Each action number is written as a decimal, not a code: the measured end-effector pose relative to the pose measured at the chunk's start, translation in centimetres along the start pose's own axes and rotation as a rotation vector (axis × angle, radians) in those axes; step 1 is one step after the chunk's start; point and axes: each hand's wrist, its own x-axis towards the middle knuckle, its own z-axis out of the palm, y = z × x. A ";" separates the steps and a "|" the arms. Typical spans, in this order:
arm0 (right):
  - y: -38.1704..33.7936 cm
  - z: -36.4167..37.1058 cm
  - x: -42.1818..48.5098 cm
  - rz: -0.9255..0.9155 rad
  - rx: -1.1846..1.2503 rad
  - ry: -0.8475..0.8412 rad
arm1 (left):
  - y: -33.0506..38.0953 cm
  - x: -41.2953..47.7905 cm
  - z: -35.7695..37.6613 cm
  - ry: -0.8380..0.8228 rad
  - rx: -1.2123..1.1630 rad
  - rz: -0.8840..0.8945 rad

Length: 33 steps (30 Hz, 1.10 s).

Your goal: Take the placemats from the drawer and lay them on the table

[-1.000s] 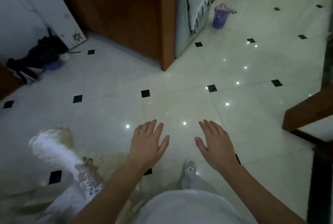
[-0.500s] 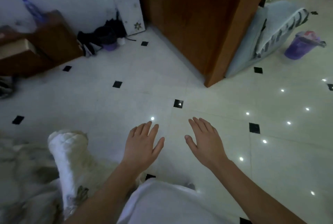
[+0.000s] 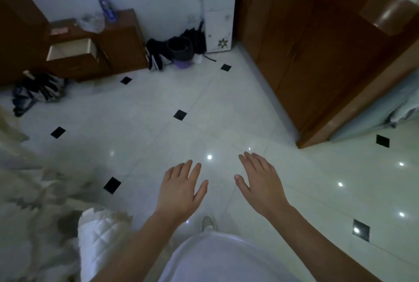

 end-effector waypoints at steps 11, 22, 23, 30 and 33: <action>3.9 -0.6 13.4 0.092 -0.020 -0.004 | -2.1 15.4 0.0 0.002 -0.006 -0.054; -2.5 -1.8 33.6 -0.486 0.038 -0.174 | -8.8 20.8 -1.8 0.068 -0.032 -0.562; -3.9 -1.8 35.0 -0.552 0.041 -0.195 | -9.3 20.5 -2.1 0.073 -0.044 -0.623; -15.1 0.8 41.0 -0.911 0.030 -0.296 | -14.6 17.3 -3.4 0.140 -0.080 -0.973; -19.1 2.2 42.8 -0.981 0.007 -0.306 | -18.0 17.0 -3.3 0.141 -0.077 -1.025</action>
